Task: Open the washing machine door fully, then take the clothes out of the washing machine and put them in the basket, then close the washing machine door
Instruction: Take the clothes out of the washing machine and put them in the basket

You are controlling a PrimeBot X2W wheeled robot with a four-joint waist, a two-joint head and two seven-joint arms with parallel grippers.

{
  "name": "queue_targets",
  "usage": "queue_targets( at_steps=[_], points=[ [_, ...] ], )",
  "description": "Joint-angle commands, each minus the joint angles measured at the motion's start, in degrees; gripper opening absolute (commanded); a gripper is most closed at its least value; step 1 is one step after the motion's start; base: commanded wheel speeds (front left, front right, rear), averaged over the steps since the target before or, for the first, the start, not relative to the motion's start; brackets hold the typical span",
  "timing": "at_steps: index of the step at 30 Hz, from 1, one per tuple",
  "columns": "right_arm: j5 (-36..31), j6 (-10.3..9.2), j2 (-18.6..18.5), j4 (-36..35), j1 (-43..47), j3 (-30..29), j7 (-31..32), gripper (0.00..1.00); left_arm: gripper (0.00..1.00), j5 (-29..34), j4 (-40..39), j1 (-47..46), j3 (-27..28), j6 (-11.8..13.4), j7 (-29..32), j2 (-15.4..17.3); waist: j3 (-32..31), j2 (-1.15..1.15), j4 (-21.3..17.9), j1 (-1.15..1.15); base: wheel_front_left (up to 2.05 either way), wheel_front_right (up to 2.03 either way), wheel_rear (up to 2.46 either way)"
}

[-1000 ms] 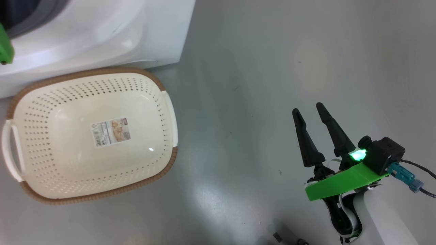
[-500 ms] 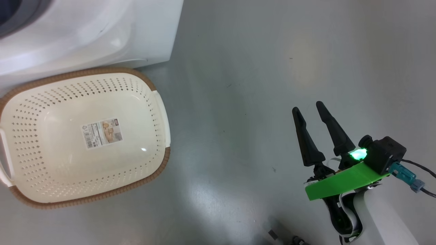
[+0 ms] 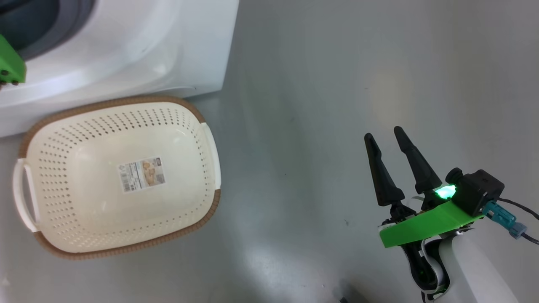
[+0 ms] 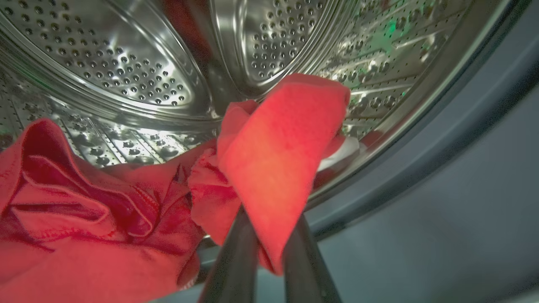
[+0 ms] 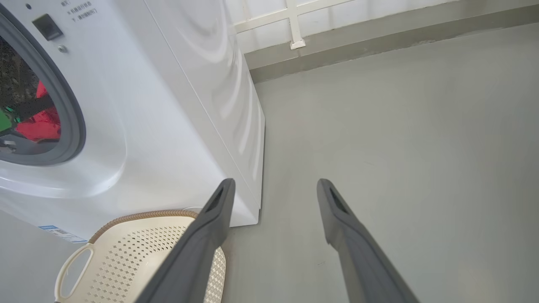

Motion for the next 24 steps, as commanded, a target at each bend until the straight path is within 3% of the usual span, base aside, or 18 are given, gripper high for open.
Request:
queue_targets(
  at_steps=[1, 8, 24],
  points=[
    [-0.6, 0.28, -0.1, -1.0, 1.2, 0.7, -0.4, 1.00, 0.00, -0.3, -4.1, 1.8, 3.1, 1.2, -0.6, 2.8, -2.3, 0.00, 1.2, 0.00, 0.00, 0.00, 0.00],
    [-1.5, 0.28, -0.1, -0.4, 2.4, 0.1, -0.4, 1.00, 0.00, 3.7, -16.5, 13.9, 13.8, 3.3, -0.6, 2.2, -6.3, 0.00, 2.6, 0.00, 0.00, 0.00, 0.00],
    [-1.9, 0.28, -0.1, 0.0, 4.3, -1.2, -0.4, 1.00, 0.00, 16.9, -38.1, 31.7, 34.9, 0.7, -0.6, -5.9, -9.8, 0.00, 5.8, 0.00, 0.00, 0.00, 0.00]
  ],
)
